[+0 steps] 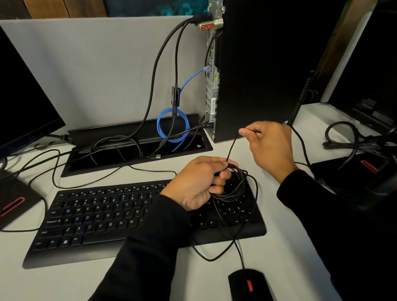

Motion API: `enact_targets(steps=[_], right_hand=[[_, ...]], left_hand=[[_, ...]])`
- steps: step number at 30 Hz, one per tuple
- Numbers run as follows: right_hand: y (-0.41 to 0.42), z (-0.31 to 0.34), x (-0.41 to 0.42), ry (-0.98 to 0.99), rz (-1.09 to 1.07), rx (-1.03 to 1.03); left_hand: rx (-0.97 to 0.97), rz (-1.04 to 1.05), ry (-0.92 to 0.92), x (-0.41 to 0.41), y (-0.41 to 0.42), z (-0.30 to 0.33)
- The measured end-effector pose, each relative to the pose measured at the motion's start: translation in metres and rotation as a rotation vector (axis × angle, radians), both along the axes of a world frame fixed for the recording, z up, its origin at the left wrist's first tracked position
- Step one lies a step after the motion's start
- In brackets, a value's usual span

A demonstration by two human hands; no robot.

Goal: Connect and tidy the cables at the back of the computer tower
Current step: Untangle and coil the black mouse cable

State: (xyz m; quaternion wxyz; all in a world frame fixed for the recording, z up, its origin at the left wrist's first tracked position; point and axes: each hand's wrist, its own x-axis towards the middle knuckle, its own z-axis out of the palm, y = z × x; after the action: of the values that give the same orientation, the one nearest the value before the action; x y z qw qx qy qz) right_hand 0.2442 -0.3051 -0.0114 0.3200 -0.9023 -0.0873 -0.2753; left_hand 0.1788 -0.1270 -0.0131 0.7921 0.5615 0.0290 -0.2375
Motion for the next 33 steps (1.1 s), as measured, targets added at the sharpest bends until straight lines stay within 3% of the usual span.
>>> enact_targets(steps=[4,6,8,10,12,17,25,29,33], right_hand=[[-0.004,0.017,-0.005,0.149,0.126,0.181],[-0.007,0.027,-0.012,0.447,0.319,0.357],[-0.004,0.029,-0.018,0.749,0.478,0.367],[0.003,0.024,-0.021,0.903,0.616,0.326],[0.009,0.018,-0.021,0.921,0.681,0.430],[0.007,0.010,-0.021,1.011,0.732,0.977],[0.017,0.014,-0.021,0.961,0.543,0.878],[0.014,0.017,-0.023,0.993,0.528,0.836],[0.007,0.019,-0.019,0.950,0.615,0.866]], left_hand=[[-0.146,0.159,-0.032,0.001,-0.002,-0.005],[-0.268,0.249,-0.054,0.002,-0.002,-0.008],[-0.338,0.290,-0.073,0.004,-0.003,-0.010],[-0.359,0.310,-0.086,0.004,-0.006,-0.010],[-0.372,0.330,-0.095,0.003,-0.009,-0.009],[-0.498,0.353,-0.021,0.004,-0.009,-0.006],[-0.475,0.385,0.048,0.004,-0.011,0.006],[-0.312,0.404,-0.036,0.005,-0.011,0.002],[-0.269,0.252,-0.152,0.004,0.000,0.003]])
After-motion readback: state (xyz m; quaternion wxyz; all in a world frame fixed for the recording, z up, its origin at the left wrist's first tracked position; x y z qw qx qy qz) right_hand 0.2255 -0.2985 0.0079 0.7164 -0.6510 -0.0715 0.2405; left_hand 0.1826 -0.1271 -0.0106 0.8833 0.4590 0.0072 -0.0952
